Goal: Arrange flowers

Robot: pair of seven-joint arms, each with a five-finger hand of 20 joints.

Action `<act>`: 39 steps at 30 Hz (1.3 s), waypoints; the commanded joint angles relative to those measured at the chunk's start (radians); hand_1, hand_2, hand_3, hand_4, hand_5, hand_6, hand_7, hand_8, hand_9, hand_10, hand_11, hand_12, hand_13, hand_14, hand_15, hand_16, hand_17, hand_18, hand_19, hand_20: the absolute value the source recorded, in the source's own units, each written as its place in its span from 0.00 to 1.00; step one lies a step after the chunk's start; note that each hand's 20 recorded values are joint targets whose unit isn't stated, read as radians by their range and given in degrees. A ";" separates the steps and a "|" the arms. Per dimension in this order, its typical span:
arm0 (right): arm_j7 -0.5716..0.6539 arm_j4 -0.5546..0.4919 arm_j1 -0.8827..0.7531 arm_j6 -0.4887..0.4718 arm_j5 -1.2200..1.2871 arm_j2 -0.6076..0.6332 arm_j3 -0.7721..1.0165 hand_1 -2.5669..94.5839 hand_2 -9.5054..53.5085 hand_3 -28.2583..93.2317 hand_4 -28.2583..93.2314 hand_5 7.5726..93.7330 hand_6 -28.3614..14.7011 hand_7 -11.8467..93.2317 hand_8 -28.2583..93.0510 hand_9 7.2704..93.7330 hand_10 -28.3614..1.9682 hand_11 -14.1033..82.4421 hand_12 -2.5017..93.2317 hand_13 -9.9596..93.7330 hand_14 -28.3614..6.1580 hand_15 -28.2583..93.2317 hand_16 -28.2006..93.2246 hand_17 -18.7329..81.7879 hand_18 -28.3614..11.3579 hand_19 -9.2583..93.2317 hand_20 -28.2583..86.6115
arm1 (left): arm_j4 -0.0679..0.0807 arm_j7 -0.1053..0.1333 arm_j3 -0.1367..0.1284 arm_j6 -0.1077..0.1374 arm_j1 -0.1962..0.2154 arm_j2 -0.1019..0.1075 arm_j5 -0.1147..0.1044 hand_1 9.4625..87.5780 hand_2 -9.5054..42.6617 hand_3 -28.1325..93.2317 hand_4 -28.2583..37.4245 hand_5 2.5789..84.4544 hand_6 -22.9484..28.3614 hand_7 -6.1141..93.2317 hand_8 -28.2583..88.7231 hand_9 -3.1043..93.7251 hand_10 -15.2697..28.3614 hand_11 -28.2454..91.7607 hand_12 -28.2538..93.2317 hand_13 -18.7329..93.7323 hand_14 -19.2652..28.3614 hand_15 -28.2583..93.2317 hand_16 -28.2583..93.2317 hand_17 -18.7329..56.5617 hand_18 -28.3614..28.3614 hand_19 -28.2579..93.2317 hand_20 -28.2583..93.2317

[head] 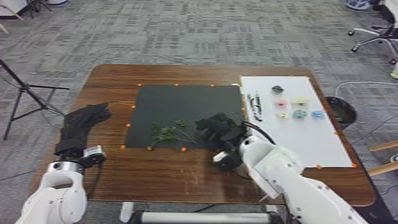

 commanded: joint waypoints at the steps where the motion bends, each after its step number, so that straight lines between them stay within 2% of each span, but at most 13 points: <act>1: 0.002 -0.038 -0.021 -0.027 0.037 -0.012 -0.042 0.22 0.25 0.65 0.17 0.60 0.52 0.17 0.20 0.72 0.35 0.24 0.19 0.94 0.54 0.56 0.50 0.75 0.32 0.95 0.56 | -0.009 -0.007 -0.004 -0.011 0.011 -0.006 0.002 0.22 0.34 0.78 0.05 0.67 0.51 0.21 0.19 0.60 0.70 0.42 0.35 0.57 0.80 0.44 0.25 0.39 0.72 0.34 0.42; 26: 0.009 -0.042 0.026 -0.015 0.014 -0.009 0.005 0.22 0.25 0.65 0.17 0.61 0.52 0.17 0.20 0.76 0.35 0.25 0.20 0.94 0.55 0.57 0.50 0.75 0.32 0.96 0.56 | -0.009 -0.004 0.007 -0.013 0.010 -0.006 0.001 0.22 0.34 0.78 0.05 0.67 0.51 0.21 0.19 0.60 0.70 0.42 0.35 0.57 0.80 0.44 0.25 0.39 0.72 0.34 0.42; 31: -0.040 -0.071 0.026 0.042 0.039 0.001 -0.027 0.22 0.25 0.66 0.18 0.62 0.52 0.17 0.20 0.76 0.35 0.25 0.21 0.94 0.55 0.57 0.50 0.75 0.32 0.96 0.56 | -0.010 -0.007 0.005 -0.011 0.011 -0.004 0.001 0.22 0.33 0.78 0.05 0.67 0.51 0.21 0.19 0.60 0.70 0.42 0.35 0.57 0.80 0.44 0.25 0.39 0.72 0.34 0.42; 39: -0.158 -0.041 0.114 -0.027 0.024 -0.028 -0.100 0.21 0.25 0.67 0.18 0.61 0.52 0.17 0.20 0.71 0.37 0.24 0.19 0.93 0.54 0.57 0.50 0.74 0.32 0.96 0.56 | -0.006 -0.005 0.017 -0.014 0.002 -0.006 0.001 0.22 0.34 0.78 0.05 0.67 0.51 0.21 0.19 0.60 0.70 0.42 0.35 0.57 0.80 0.44 0.25 0.39 0.72 0.34 0.42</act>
